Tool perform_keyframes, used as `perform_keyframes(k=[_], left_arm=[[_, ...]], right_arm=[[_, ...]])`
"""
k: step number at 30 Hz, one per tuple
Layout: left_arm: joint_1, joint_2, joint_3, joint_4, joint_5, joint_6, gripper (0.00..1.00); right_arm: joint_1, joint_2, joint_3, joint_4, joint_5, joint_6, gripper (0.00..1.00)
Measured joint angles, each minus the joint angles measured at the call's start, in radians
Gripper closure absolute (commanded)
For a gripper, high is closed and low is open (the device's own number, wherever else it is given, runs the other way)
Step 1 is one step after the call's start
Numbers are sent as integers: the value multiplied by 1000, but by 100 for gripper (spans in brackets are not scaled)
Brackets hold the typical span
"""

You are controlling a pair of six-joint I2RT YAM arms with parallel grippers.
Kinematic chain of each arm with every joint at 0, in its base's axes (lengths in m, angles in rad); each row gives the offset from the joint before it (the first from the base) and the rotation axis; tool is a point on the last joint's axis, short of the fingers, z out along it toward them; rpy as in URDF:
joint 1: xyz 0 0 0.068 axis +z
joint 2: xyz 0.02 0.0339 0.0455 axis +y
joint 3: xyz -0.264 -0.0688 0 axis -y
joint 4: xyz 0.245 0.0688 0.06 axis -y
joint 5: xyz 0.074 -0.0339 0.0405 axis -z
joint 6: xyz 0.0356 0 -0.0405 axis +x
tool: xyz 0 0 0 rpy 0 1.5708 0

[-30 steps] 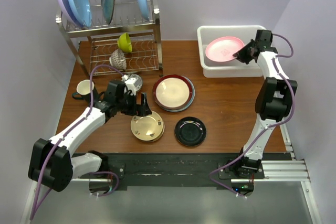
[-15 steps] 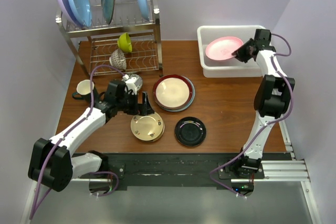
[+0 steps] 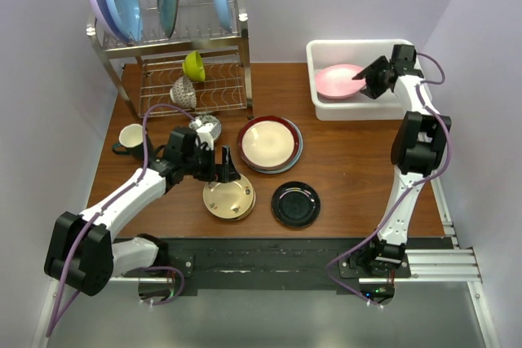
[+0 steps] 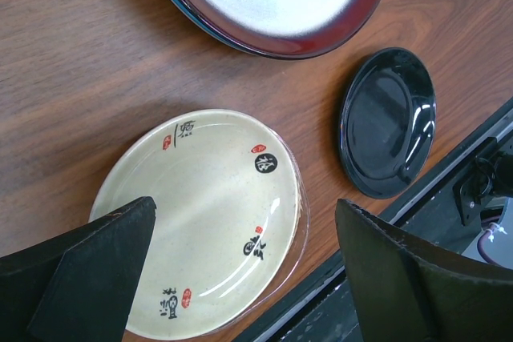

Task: Place the plates into the plastic bin on the countertop
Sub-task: Place the plate in the plastic bin.

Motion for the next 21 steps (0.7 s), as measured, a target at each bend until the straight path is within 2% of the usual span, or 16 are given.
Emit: perform_keyframes(k=[6,12,21], left_arm=[[-5,0,0,0,1,0,0],[-6,0,0,0,2,0,0],[-6,-4,0,-1,1,0,0]], right_arm=[[0,0,14,-13,7,-6,15],[0,-42,-10,-29,41,-16,13],[1,-288,-119,16,50,-23,14]])
